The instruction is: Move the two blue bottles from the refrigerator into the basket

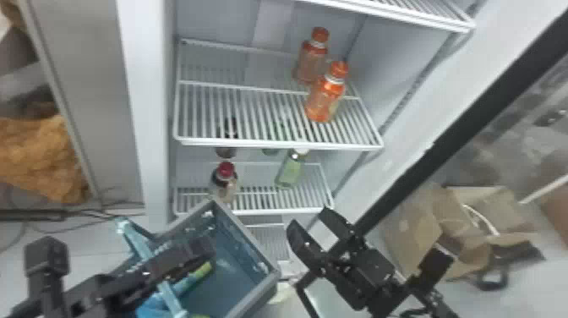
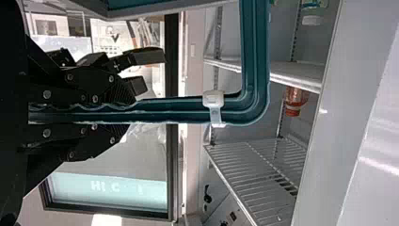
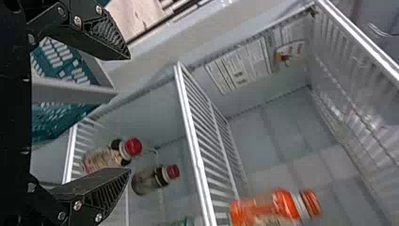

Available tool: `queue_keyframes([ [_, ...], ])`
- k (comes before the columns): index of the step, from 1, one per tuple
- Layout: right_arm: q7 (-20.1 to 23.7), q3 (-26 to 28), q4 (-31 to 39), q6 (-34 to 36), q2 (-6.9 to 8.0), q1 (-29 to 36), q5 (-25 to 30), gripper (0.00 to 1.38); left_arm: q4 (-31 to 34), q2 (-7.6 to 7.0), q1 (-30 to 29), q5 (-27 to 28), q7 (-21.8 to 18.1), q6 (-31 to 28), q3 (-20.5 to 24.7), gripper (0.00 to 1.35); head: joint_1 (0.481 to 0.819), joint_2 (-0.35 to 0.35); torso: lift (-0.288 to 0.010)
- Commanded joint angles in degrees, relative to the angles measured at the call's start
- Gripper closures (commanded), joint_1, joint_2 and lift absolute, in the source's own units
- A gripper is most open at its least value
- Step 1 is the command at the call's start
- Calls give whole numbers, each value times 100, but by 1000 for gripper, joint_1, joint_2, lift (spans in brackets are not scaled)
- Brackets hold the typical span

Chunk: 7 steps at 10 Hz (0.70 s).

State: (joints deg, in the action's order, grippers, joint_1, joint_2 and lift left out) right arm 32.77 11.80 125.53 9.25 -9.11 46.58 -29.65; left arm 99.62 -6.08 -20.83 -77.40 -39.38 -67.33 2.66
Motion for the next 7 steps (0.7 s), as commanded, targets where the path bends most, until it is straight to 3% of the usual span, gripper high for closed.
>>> queue_keyframes([
  [1, -8, 54, -297, -658, 58, 207, 17, 217, 1, 1, -40, -18, 0, -3, 8, 1202, 695, -350, -10],
  [6, -140, 225, -579, -1937, 234, 981, 165, 222, 1, 19, -110, -18, 0, 11, 42, 1202, 695, -350, -10],
  [7, -175, 374, -522, -2191, 339, 1150, 303, 222, 1, 19, -138, -18, 0, -3, 65, 1202, 695, -350, -10],
])
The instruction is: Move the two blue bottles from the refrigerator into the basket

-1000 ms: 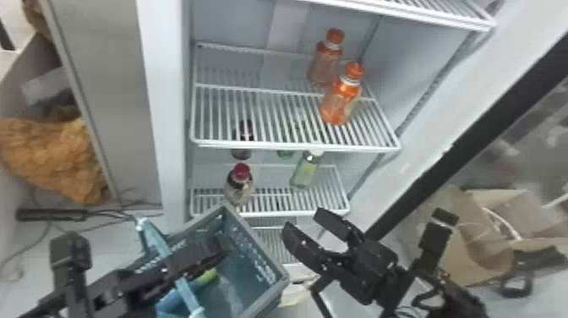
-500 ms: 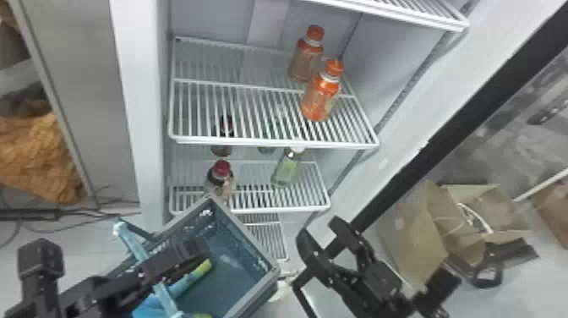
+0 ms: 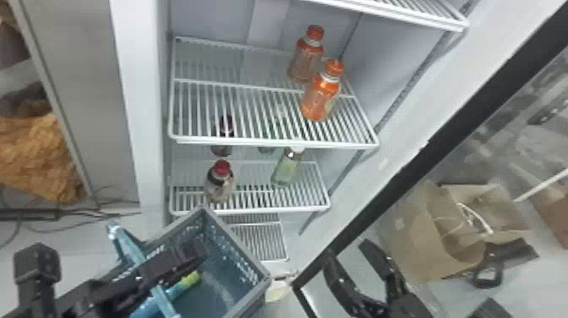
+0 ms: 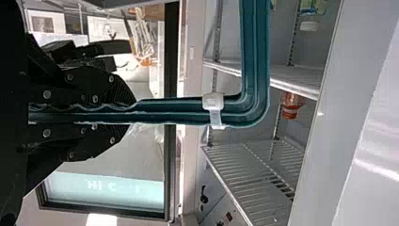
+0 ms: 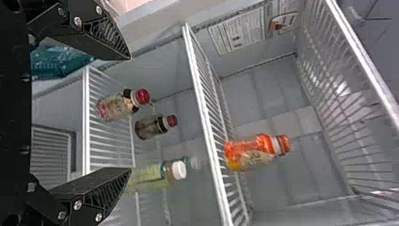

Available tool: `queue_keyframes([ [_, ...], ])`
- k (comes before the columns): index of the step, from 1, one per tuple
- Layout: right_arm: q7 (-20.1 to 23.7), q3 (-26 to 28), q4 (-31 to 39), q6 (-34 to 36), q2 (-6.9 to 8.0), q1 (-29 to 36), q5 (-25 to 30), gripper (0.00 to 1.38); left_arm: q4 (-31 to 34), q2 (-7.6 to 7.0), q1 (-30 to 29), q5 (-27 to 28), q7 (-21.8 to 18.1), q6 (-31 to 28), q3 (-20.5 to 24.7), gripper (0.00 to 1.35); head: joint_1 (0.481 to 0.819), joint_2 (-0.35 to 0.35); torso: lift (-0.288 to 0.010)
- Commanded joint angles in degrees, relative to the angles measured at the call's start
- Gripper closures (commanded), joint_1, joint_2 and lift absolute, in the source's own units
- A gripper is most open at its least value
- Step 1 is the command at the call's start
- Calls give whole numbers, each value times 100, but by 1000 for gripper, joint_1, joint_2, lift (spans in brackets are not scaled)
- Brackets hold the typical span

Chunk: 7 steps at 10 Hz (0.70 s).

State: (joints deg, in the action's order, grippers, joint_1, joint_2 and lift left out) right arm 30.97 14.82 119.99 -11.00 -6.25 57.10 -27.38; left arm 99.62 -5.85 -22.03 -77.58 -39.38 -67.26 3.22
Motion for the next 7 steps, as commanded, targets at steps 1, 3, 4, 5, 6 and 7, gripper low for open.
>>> queue_keyframes([
  [1, -74, 346, 200, -334, 247, 266, 315, 223, 1, 5, -32, 0, 0, 4, 43, 1202, 695, -350, -10],
  [3, -118, 861, 425, -419, 590, 491, 704, 219, 1, -4, -61, 0, 0, 4, 43, 1202, 695, -350, -10],
  [4, -118, 861, 425, -433, 590, 561, 761, 220, 1, -4, -46, 0, 0, 4, 43, 1202, 695, -350, -10],
  [5, -109, 872, 411, -433, 590, 604, 772, 222, 1, -4, -32, 0, 0, 4, 32, 1202, 695, -350, -10],
  [6, -109, 895, 368, -447, 590, 618, 807, 222, 1, -4, -32, 0, 0, -10, 32, 1202, 695, -350, -10],
  [7, -74, 918, 242, -461, 590, 618, 795, 222, 1, -21, -32, 0, 0, -10, 21, 1202, 695, -350, -10],
])
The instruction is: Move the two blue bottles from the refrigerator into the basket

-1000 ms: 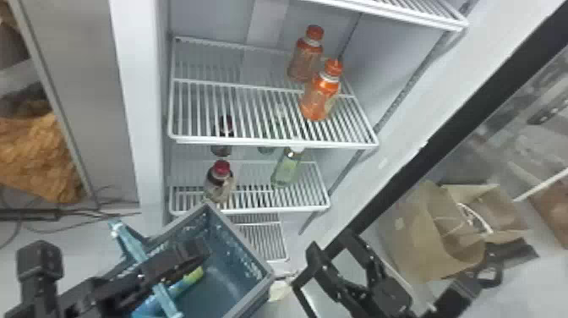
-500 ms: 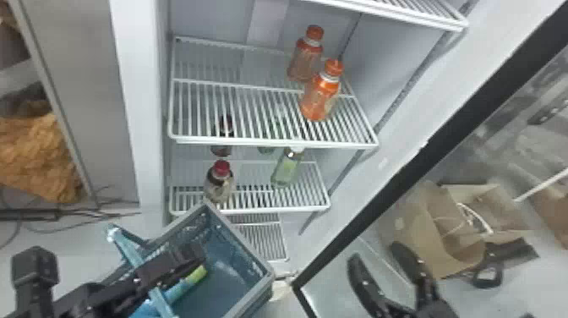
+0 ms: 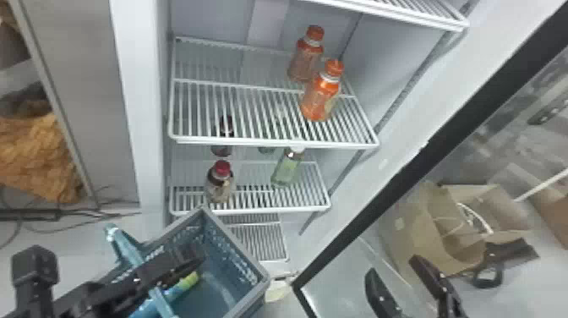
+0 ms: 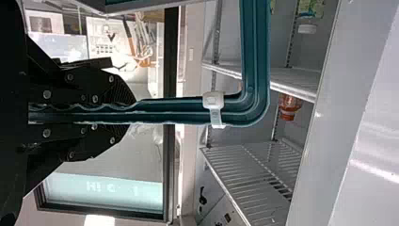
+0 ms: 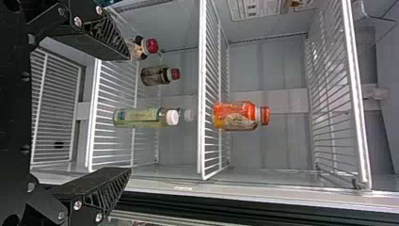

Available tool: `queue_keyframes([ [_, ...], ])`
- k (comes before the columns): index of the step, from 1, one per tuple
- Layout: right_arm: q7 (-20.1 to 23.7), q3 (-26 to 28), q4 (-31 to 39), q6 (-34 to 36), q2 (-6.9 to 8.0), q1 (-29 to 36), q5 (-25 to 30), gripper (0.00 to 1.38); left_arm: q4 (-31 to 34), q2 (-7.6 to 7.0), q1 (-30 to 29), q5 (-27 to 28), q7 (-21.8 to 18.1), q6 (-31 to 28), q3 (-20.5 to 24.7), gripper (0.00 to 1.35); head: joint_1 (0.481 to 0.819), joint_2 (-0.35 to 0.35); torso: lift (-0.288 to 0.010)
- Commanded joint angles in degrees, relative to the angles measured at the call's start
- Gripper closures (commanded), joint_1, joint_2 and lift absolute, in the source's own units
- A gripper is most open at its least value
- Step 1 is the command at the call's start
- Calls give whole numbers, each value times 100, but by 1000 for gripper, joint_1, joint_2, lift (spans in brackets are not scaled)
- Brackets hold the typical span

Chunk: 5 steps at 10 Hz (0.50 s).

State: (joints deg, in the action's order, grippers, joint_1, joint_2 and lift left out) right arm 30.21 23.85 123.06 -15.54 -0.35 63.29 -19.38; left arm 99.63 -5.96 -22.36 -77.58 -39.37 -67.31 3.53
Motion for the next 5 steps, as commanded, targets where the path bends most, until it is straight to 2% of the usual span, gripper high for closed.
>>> queue_keyframes([
  [1, 20, 15, -107, -21, 0, 13, -15, 222, 0, -11, 0, 0, 0, -4, -10, 1202, 695, -350, -10],
  [5, 11, -20, -219, -7, -35, -29, -84, 223, 0, -28, 71, 22, 0, -32, -44, 1202, 695, -350, -10],
])
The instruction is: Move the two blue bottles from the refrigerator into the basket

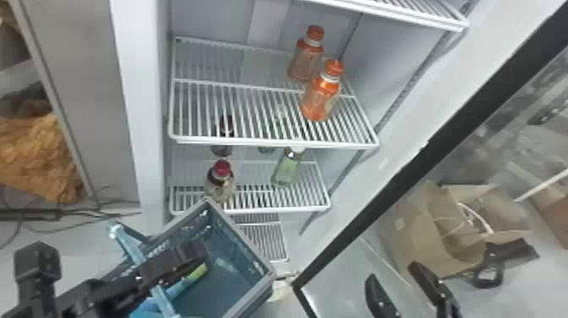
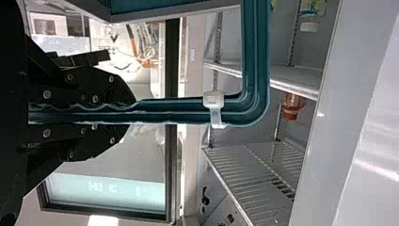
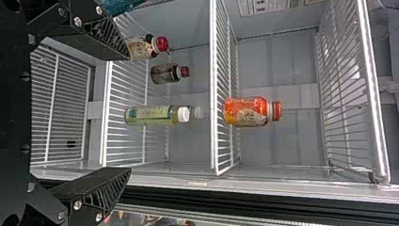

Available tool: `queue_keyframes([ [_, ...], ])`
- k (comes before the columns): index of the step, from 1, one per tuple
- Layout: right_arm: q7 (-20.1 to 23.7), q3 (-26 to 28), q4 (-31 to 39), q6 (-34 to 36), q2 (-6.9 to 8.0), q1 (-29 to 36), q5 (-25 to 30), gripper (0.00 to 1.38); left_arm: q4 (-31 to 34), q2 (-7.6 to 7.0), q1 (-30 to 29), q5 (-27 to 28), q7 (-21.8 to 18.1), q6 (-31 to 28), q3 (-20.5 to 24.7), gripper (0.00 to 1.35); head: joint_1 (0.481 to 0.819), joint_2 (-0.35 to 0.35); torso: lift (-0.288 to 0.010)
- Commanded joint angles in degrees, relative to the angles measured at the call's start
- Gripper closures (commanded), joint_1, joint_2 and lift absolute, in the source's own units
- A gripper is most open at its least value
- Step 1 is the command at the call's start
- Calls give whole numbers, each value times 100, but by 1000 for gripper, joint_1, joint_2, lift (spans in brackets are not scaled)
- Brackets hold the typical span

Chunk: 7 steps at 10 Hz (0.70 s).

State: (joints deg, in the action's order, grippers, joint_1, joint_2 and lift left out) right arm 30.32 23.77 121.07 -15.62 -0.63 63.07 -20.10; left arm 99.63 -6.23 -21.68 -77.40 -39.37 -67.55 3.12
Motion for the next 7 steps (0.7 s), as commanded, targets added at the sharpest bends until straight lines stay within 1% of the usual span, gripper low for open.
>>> queue_keyframes([
  [1, 0, -35, -34, 0, -25, -8, -36, 223, 0, -1, 17, 28, 0, -36, -4, 1202, 695, -350, -10],
  [4, 0, -103, -105, 0, -77, -50, -104, 225, 0, -1, 17, 28, 0, -36, 8, 1202, 695, -350, -10],
  [7, 0, -103, -133, 14, -51, -50, -150, 225, 0, 8, -11, 28, 0, -36, 30, 1202, 695, -350, -10],
])
